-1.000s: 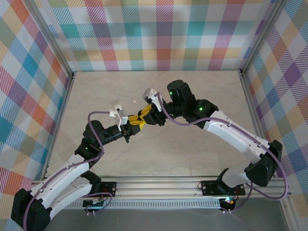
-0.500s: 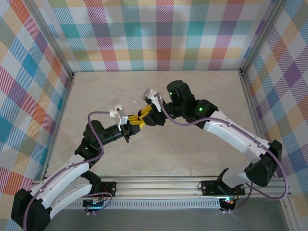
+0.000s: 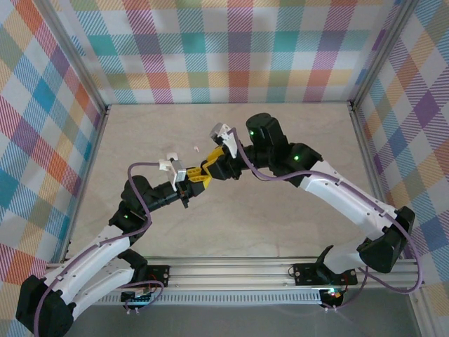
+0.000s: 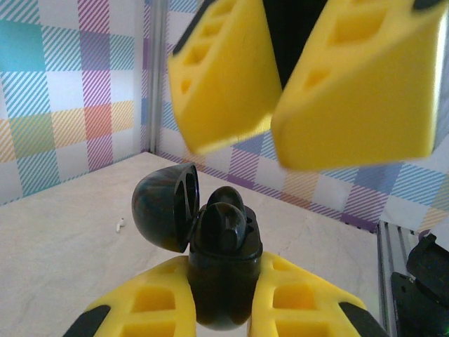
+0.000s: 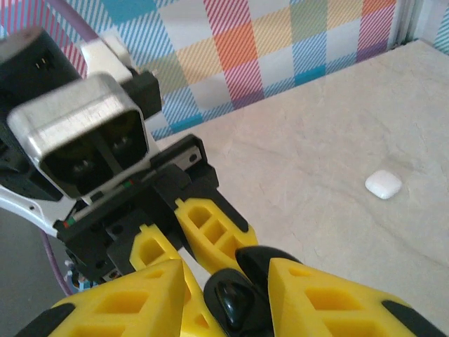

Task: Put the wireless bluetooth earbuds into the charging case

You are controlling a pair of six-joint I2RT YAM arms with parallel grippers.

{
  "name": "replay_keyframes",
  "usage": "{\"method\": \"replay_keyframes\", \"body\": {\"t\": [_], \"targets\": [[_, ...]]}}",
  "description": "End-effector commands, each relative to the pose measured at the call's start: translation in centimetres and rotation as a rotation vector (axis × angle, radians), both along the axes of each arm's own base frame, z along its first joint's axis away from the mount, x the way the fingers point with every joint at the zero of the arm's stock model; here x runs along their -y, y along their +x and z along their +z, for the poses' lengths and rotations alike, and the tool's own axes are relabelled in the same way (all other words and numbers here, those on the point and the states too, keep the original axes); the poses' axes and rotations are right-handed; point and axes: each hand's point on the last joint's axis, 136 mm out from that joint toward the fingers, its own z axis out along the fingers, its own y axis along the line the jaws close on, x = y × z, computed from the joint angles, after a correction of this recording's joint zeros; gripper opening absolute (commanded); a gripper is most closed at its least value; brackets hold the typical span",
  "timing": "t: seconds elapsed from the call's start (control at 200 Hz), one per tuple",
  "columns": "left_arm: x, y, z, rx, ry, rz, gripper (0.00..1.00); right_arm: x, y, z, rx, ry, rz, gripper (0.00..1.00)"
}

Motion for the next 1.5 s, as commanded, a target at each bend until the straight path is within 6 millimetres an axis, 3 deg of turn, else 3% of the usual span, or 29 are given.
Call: {"method": "replay_keyframes", "body": {"t": [0.0,0.17,0.365,0.5,0.73,1.105,1.495], "targets": [[0.0,-0.7,2.7,0.075,-0.044,-0.015,0.00,0.8,-0.4,3.0,-0.003,0.047,-0.032,0.37],[0.1,-0.7,2.4,0.069,-0.037,-0.016,0.00,1.0,-0.2,3.6,-0.014,0.037,-0.055,0.31],[0.3,-0.9,2.5,0.078,-0.037,-0.034,0.00,0.7,-0.1,2.5,-0.042,-0.008,-0.043,0.21],[0.6,-1.3,2.6,0.084,-0.035,-0.068,0.00,1.4,2.0,1.8,-0.071,-0.059,-0.158,0.21],[0.8,-1.6,2.9,0.095,-0.038,-0.090,0.00,2.5,4.9,-0.4,-0.324,-0.077,-0.240,0.21],[1.5,-0.9,3.3,0.057,-0.043,-0.109,0.00,0.2,2.0,-0.7,-0.623,0.039,0.012,0.34],[0.8,-0.3,3.2,0.039,-0.063,-0.047,0.00,-0.3,0.3,-0.5,-0.704,0.063,0.133,0.33]]}}
